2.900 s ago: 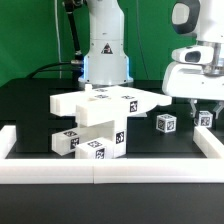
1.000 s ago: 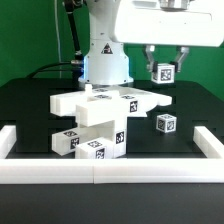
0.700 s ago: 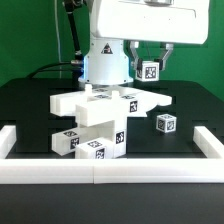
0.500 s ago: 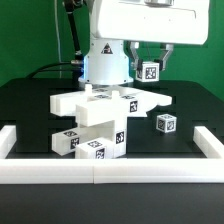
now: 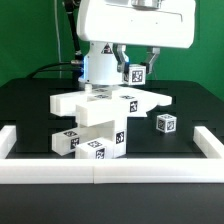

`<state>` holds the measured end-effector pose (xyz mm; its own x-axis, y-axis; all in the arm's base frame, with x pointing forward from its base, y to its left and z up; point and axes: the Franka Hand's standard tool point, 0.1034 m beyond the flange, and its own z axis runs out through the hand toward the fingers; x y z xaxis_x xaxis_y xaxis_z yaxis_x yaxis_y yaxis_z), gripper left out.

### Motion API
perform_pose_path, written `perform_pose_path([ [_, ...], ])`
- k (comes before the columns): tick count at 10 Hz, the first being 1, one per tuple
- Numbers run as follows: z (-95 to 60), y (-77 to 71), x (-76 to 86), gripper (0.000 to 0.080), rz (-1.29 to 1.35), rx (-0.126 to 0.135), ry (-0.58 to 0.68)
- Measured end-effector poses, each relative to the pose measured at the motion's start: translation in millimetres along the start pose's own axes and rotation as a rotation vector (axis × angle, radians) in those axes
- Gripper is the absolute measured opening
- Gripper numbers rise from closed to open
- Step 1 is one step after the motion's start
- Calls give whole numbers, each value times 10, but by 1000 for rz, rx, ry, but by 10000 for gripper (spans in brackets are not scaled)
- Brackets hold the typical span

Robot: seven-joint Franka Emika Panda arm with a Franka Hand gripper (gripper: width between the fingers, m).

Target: Assemble chair

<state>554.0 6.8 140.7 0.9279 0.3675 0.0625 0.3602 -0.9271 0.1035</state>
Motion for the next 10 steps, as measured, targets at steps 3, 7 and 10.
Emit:
perform_pose_path([
  [3, 54, 128, -44, 287, -2, -5, -12],
  [7, 79, 167, -43, 287, -3, -9, -17],
  [10, 103, 252, 48, 287, -2, -26, -16],
])
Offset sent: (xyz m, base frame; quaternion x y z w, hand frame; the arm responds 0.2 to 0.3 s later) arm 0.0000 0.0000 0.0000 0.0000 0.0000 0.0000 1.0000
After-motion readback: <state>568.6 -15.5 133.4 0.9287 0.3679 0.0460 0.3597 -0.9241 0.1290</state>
